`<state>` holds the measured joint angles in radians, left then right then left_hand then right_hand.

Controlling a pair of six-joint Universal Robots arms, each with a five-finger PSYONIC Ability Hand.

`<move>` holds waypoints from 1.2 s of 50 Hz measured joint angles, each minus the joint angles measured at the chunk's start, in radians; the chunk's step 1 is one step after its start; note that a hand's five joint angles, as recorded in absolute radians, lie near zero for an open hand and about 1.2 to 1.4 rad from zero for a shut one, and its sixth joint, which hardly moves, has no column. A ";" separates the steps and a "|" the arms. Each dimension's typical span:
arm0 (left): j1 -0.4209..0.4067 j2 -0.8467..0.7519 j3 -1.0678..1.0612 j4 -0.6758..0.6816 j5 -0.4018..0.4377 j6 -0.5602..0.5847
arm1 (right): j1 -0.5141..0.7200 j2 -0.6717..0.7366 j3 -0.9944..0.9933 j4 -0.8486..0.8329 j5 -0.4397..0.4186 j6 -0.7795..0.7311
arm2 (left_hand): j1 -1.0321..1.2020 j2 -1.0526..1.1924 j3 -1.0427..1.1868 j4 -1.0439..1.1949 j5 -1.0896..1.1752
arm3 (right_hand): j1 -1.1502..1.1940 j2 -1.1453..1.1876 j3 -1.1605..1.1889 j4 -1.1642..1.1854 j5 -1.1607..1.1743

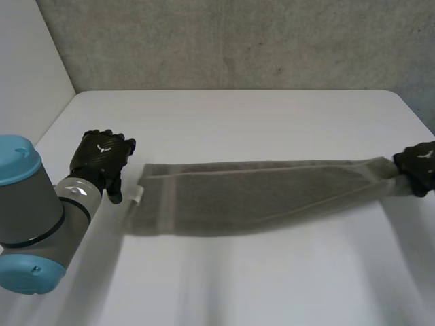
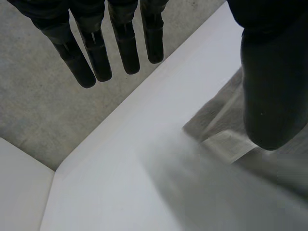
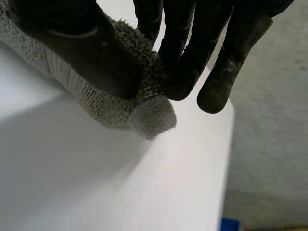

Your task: Fold the towel.

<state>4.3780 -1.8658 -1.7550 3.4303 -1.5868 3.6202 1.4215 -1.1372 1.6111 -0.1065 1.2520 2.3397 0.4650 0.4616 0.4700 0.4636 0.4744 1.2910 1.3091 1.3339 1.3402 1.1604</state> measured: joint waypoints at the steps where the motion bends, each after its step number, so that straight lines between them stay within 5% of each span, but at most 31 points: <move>1: 0.000 0.002 0.000 0.000 0.000 0.000 | -0.017 -0.006 -0.011 0.009 0.001 -0.014 | 0.000 0.000 0.000 0.000 0.000 | 0.001 0.000 0.000 0.000 0.000; 6: 0.001 0.011 0.000 0.000 -0.001 0.000 | -0.054 -0.019 -0.065 0.050 0.010 -0.071 | 0.000 0.000 0.000 0.000 0.000 | 0.001 0.000 0.004 0.000 0.002; 12: 0.001 0.017 0.011 0.000 -0.002 -0.001 | 0.064 -0.026 -0.152 0.077 0.050 -0.057 | -0.002 0.000 -0.002 -0.001 -0.003 | 0.006 0.000 0.004 0.000 0.002; 27: -0.002 0.038 0.059 -0.001 -0.012 -0.038 | 0.754 0.053 -0.257 -0.164 0.125 0.084 | -0.002 -0.002 -0.002 -0.002 -0.008 | 0.008 0.004 0.010 0.000 0.002; 34: -0.004 0.035 0.060 -0.002 -0.012 -0.053 | 0.927 0.224 -0.289 -0.186 0.109 0.049 | -0.002 -0.002 -0.002 -0.002 -0.008 | -0.007 -0.014 -0.037 -0.047 -0.039; 42: -0.006 0.030 0.057 -0.002 -0.011 -0.053 | 0.942 0.292 -0.294 -0.147 0.103 0.014 | -0.002 -0.002 -0.002 -0.002 -0.008 | -1.012 -1.044 -1.053 -1.064 -1.088; 60: -0.045 0.023 0.063 0.000 -0.008 -0.052 | 0.618 -0.117 0.016 -0.097 0.089 0.377 | -0.002 -0.002 -0.002 -0.002 -0.008 | -1.062 -1.065 -1.090 -1.083 -1.098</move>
<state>4.3329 -1.8431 -1.6922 3.4304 -1.5953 3.5681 2.0398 -1.2544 1.6270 -0.2039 1.3408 2.7162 0.4632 0.4596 0.4680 0.4614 0.4660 0.2294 0.2437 0.2442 0.2569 0.0627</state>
